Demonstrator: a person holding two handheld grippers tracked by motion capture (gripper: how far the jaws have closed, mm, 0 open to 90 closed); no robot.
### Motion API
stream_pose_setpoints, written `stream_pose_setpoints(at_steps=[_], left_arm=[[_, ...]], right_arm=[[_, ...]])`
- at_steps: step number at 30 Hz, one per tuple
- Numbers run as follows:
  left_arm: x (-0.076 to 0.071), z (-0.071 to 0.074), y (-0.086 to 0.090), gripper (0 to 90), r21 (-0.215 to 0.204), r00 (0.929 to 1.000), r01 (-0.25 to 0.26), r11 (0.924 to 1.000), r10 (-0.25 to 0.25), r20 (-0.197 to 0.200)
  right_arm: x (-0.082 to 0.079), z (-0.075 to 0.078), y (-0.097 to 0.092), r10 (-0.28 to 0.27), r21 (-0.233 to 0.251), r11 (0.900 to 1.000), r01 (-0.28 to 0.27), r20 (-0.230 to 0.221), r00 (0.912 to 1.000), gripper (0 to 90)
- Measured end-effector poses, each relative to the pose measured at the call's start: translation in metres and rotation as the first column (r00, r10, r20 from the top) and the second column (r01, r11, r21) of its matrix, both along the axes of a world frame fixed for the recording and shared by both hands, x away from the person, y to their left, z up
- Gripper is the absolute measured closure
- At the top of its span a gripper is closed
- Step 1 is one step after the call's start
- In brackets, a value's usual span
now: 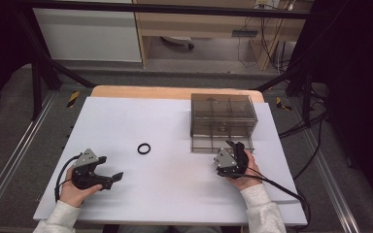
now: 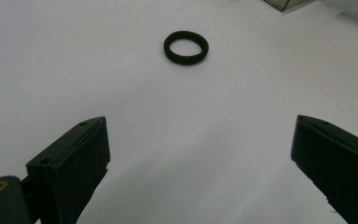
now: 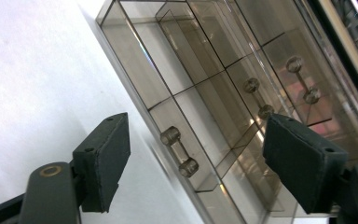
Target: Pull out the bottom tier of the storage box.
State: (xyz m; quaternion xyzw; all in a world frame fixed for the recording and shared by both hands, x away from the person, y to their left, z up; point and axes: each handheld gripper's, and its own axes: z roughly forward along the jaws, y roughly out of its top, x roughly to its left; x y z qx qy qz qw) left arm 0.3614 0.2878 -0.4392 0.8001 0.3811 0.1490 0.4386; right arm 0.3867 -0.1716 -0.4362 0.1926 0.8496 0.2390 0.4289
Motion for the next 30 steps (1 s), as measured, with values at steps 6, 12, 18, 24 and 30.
stream_pose_setpoints(at_steps=[6,12,18,24,30], left_arm=[[0.0000,-0.0003,-0.0003,4.2,0.000,1.0000,-0.001,1.0000,0.001,-0.002],[0.0000,-0.0005,-0.0001,4.2,-0.001,1.0000,-0.003,1.0000,0.003,-0.003],[0.0002,-0.0006,-0.0002,4.2,0.003,1.0000,-0.003,1.0000,0.003,-0.004],[-0.0002,-0.0005,0.0009,4.2,0.002,1.0000,-0.008,1.0000,0.008,-0.004],[-0.0008,-0.0002,0.0012,4.2,0.005,1.0000,-0.009,1.0000,0.009,-0.001]], right_arm=[[0.0008,0.0031,-0.0011,-0.036,0.085,0.9955,0.041,-0.057,0.9977,16.5],[0.0018,0.0053,-0.0013,-0.042,0.176,0.9823,0.064,-0.123,0.9915,11.7],[0.0020,0.0060,-0.0004,-0.037,0.246,0.9659,0.081,-0.177,0.9835,7.7],[0.0026,0.0090,-0.0004,-0.026,0.298,0.9509,0.085,-0.197,0.9800,5.9],[0.0032,0.0097,0.0007,-0.020,0.334,0.9373,0.100,-0.233,0.9724,4.0]])
